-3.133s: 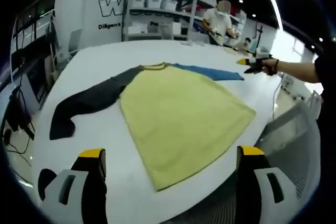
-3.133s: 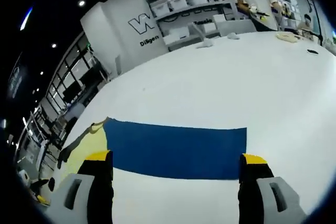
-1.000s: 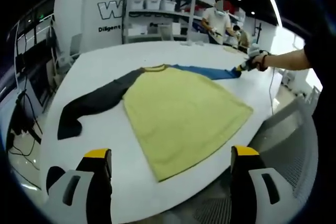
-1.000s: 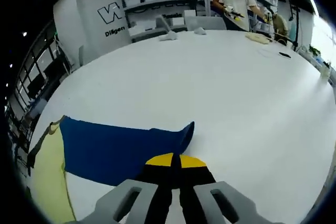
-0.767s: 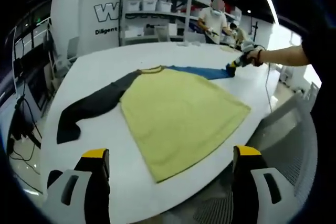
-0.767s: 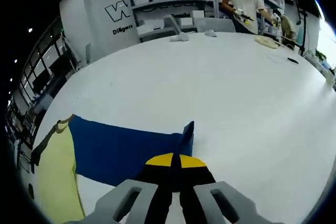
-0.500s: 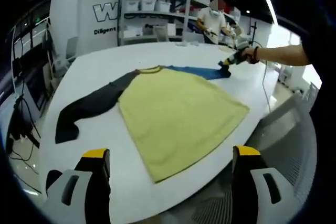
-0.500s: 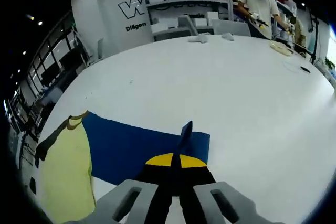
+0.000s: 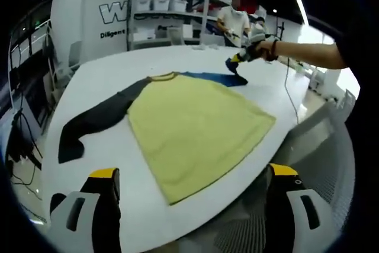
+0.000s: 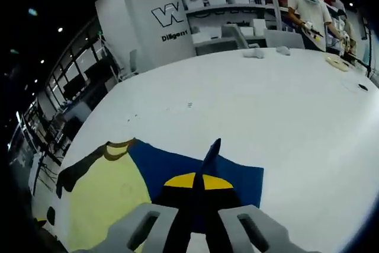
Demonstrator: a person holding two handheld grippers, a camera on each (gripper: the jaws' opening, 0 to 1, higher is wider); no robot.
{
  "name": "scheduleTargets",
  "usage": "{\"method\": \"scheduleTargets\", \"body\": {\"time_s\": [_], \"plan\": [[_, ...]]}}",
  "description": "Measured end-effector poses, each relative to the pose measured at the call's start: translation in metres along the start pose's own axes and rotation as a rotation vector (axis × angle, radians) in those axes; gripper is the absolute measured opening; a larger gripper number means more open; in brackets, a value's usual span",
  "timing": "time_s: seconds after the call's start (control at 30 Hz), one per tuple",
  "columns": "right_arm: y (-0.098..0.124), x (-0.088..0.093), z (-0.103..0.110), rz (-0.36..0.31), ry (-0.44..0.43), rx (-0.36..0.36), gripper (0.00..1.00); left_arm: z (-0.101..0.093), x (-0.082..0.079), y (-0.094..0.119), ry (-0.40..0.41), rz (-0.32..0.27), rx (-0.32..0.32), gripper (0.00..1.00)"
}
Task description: Fold the garment on the visible template until the final outline fits inside the template.
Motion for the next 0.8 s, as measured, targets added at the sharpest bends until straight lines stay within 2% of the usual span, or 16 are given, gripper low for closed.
{"method": "scheduleTargets", "body": {"time_s": [0.1, 0.23, 0.33, 0.43, 0.5, 0.57, 0.6, 0.8], "plan": [[-0.001, -0.004, 0.024, 0.0, 0.016, -0.032, 0.0, -0.001, 0.001, 0.0, -0.006, 0.006, 0.004, 0.99], [-0.007, -0.008, 0.056, 0.0, 0.116, -0.085, 0.0, -0.004, 0.0, -0.001, -0.014, 0.011, 0.025, 0.99], [-0.009, -0.009, 0.078, 0.006, 0.092, -0.125, 0.0, -0.006, -0.002, -0.002, -0.042, 0.007, 0.029, 0.99], [-0.013, -0.009, 0.099, 0.014, 0.121, -0.152, 0.0, -0.004, -0.003, -0.001, -0.034, 0.003, 0.027, 0.99], [-0.015, -0.011, 0.116, -0.006, 0.137, -0.191, 0.0, -0.003, -0.003, -0.001, -0.031, 0.005, 0.021, 0.99], [-0.016, -0.01, 0.127, -0.001, 0.136, -0.209, 0.0, -0.003, -0.003, -0.001, -0.03, 0.004, 0.015, 0.99], [-0.019, -0.009, 0.137, 0.004, 0.148, -0.225, 0.0, -0.002, -0.003, -0.001, -0.028, 0.004, 0.014, 0.99], [-0.025, 0.001, 0.17, 0.013, 0.228, -0.263, 0.0, -0.007, -0.002, -0.002, -0.048, 0.014, 0.036, 0.99]]}}
Point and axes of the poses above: the point that each gripper's makers call its tool centre point, and the gripper's own axes: y roughly backward along the fingers, z roughly to its left, x roughly out of its underside, the point moved 4 cm from there along y, roughly backward along the fingers, and after that the axes turned 5 degrees about -y, right-handed, at the moved point
